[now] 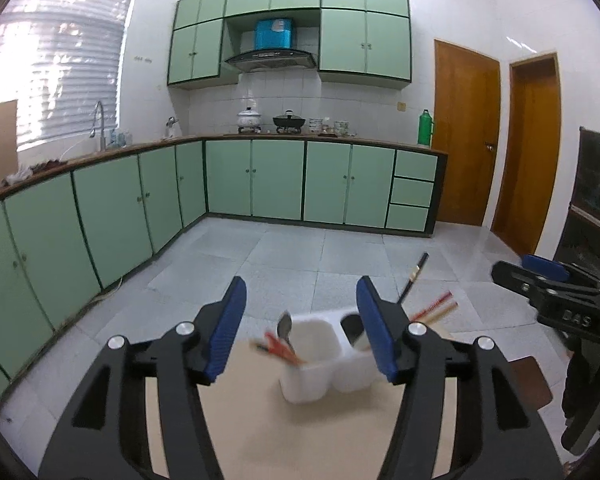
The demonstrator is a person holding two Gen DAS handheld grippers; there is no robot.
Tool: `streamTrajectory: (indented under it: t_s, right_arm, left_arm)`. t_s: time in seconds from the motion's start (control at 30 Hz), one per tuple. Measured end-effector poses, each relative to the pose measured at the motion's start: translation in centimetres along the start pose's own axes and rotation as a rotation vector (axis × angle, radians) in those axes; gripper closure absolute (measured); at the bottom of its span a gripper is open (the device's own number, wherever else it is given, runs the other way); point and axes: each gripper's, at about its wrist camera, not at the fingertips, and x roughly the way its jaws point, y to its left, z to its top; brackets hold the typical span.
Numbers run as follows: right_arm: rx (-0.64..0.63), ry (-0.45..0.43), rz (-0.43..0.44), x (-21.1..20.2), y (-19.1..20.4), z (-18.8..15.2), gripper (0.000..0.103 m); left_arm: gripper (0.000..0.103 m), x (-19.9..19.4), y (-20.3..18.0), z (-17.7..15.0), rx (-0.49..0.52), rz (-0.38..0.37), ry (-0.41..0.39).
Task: Organize utensils
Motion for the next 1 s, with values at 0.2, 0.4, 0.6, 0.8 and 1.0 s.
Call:
streamTrajectory:
  t_s: [0.2, 0.4, 0.6, 0.8, 1.0]
  right_arm:
    - [-0.035, 0.032, 0.008, -3.8, 0.8, -4.1, 0.011]
    - [-0.041, 0.067, 0.028, -6.6, 2.0, -7.8, 0.006]
    - [-0.037, 0.085, 0.051, -9.0, 3.2, -10.2, 0.006]
    - [-0.024, 0.067, 0.081, -11.7, 3.7, -10.2, 0.006]
    - [-0.043, 0.023, 0.105, -14.6, 4.7, -9.3, 0.006]
  left_arm:
    - [0.040, -2.9, -0.1, -4.4, -0.053, -0.022, 0.057]
    - [0.030, -5.7, -0.5, -8.6, -0.033, -0.014, 0.124]
    - [0.016, -9.1, -0.3, -10.6, -0.033, 0.016, 0.136]
    - [0.014, -12.5, -0.7, -10.3, -0.022, 0.025, 0.108]
    - [0.014, -15.0, -1.7, -8.9, -0.001, 0.025, 0.062]
